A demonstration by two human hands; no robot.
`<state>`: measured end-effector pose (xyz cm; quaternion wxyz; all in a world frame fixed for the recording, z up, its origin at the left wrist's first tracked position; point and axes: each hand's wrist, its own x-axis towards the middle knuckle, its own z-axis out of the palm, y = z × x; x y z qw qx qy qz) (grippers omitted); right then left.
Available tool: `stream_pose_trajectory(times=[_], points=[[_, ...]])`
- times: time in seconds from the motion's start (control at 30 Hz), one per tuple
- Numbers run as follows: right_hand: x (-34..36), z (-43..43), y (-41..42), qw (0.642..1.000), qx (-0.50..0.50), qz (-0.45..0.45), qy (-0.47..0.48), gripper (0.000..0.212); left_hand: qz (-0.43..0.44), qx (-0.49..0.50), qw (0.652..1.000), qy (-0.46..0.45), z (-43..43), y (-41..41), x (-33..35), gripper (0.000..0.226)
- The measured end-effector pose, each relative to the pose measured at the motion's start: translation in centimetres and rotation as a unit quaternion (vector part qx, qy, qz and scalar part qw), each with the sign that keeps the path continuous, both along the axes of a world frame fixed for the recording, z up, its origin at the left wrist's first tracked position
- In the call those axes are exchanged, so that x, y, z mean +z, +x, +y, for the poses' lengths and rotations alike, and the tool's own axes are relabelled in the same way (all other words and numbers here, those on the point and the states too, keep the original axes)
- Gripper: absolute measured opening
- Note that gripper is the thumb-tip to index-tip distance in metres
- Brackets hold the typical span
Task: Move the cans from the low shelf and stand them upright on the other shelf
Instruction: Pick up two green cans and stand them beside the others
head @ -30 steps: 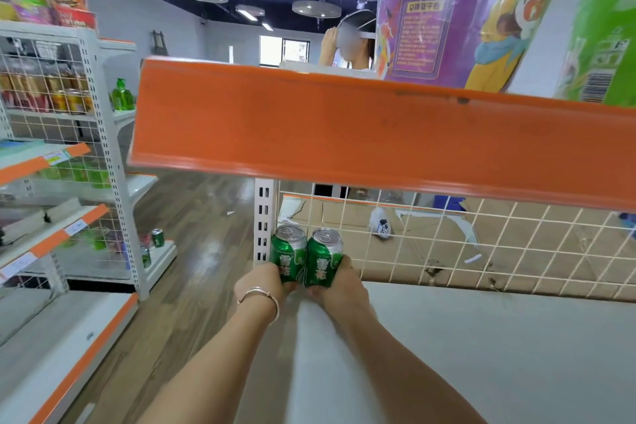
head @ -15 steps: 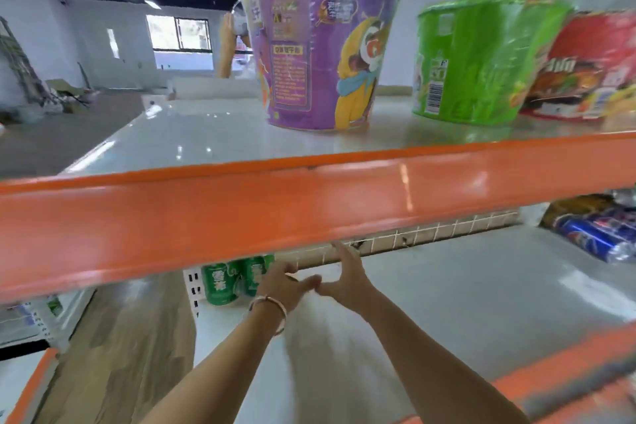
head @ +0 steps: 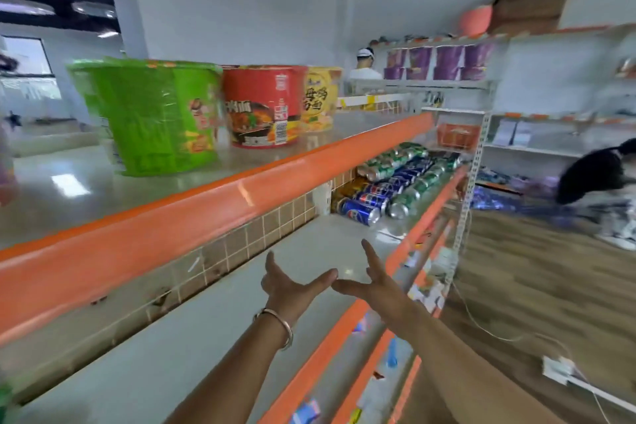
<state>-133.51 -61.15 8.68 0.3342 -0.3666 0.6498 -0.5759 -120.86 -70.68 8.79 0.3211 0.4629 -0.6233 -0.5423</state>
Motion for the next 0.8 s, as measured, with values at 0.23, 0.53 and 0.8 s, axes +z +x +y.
stream_pose_trajectory(times=[0.23,0.53,0.8], points=[[1.5,5.3,-12.9,0.996,-0.046,-0.07,-0.033,0.105,0.041,-0.031,0.999,0.007,4.2,-14.8,2.2,0.126],[1.6,9.1,-22.5,0.971,-0.032,-0.221,-0.089,0.106,0.001,-0.047,0.997,0.061,7.1,-26.6,2.0,0.126],[0.1,8.7,-29.8,0.966,-0.055,-0.231,-0.097,0.118,0.013,-0.084,0.995,0.056,6.8,-36.1,1.5,0.133]])
